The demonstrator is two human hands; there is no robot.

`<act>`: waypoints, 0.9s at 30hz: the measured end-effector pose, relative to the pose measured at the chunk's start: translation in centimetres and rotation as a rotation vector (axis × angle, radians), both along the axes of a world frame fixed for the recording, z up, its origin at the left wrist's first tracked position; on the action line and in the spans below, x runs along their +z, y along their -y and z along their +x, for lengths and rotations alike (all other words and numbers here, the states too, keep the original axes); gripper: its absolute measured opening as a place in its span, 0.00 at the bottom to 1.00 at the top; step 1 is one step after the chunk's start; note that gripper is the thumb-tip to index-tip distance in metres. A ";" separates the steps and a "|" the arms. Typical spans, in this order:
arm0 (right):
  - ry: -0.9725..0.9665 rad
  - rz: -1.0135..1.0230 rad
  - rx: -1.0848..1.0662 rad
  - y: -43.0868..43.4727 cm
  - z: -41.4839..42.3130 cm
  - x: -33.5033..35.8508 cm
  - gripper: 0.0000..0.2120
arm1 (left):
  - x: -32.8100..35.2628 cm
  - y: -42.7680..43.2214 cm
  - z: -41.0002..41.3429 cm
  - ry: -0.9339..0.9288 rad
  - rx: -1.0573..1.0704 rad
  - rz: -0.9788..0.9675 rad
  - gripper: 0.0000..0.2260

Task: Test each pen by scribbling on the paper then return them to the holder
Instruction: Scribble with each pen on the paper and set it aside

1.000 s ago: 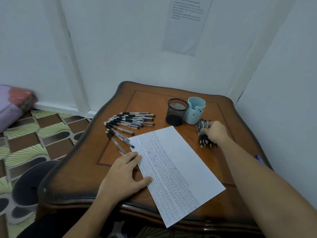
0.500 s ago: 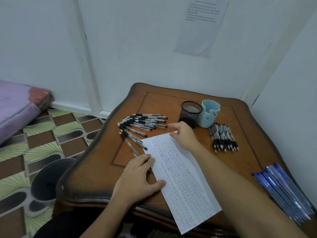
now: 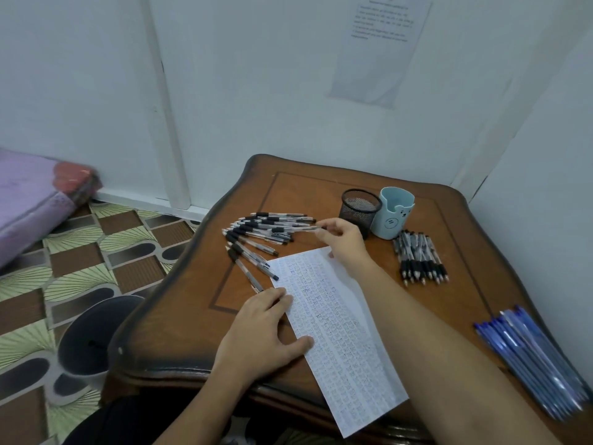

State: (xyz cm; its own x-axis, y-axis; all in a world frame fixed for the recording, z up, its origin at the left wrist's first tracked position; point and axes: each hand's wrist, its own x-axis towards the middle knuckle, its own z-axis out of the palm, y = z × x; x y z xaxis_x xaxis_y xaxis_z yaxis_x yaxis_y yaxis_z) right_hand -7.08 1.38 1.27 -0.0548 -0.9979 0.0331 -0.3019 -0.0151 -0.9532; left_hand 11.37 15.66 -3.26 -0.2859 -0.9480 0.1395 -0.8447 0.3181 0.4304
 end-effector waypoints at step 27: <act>0.423 0.152 -0.011 -15.0 -11.7 -0.7 0.28 | 0.1 -0.1 -0.6 0.028 0.035 0.019 0.46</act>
State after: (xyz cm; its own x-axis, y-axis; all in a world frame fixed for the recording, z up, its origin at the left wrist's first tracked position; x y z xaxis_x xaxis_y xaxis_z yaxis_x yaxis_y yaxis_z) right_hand -18.78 16.34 0.61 -0.0427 -0.9891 -0.1411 0.1158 0.1354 -0.9840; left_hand 10.77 15.71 -3.11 -0.2557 -0.9600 0.1142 -0.8671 0.2799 0.4119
